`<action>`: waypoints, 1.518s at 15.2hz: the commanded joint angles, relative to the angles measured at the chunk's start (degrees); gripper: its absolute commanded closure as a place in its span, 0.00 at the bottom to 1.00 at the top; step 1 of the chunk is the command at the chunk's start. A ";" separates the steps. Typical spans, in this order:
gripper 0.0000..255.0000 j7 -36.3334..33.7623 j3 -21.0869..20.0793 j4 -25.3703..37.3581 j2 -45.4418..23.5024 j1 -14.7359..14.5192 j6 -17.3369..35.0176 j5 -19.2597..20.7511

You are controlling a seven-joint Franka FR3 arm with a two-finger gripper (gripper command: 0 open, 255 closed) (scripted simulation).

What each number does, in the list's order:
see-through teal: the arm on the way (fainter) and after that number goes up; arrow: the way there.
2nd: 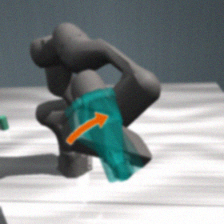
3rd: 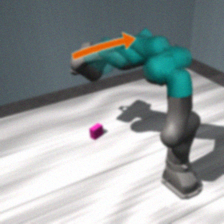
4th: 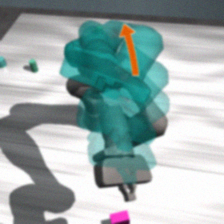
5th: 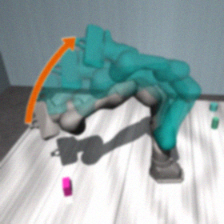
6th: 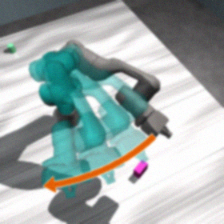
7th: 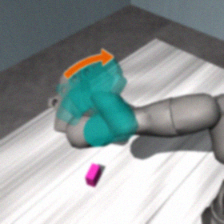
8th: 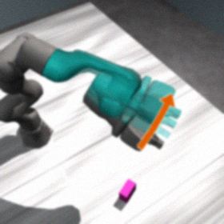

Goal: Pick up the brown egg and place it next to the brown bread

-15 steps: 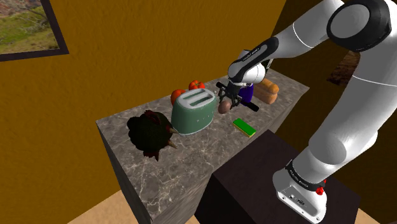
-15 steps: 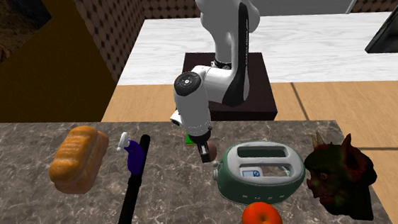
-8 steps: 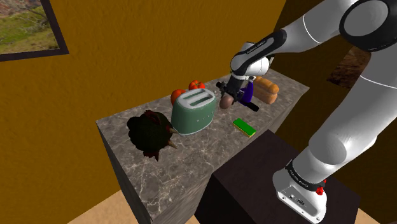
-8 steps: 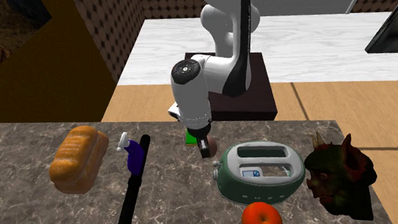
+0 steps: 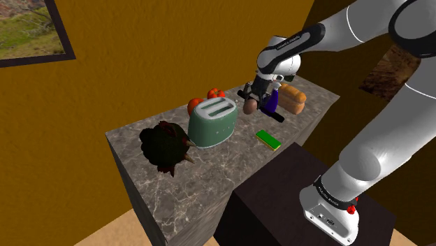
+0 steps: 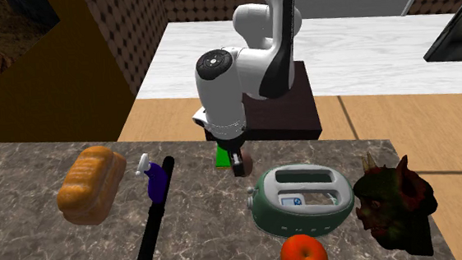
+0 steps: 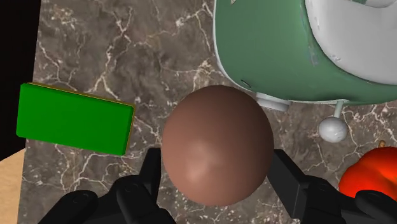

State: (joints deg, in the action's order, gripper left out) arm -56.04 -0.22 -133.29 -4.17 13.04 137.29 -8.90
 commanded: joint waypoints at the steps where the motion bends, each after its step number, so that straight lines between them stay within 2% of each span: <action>1: 1.00 -0.25 0.08 0.44 1.26 0.05 -1.71 0.27; 11: 1.00 -1.45 0.22 3.31 6.02 0.16 -9.28 1.23; 23: 1.00 15.20 8.61 11.31 -0.06 8.66 -13.01 1.11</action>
State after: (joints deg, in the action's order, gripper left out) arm -42.36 7.68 -123.08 -3.58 20.91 124.87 -7.74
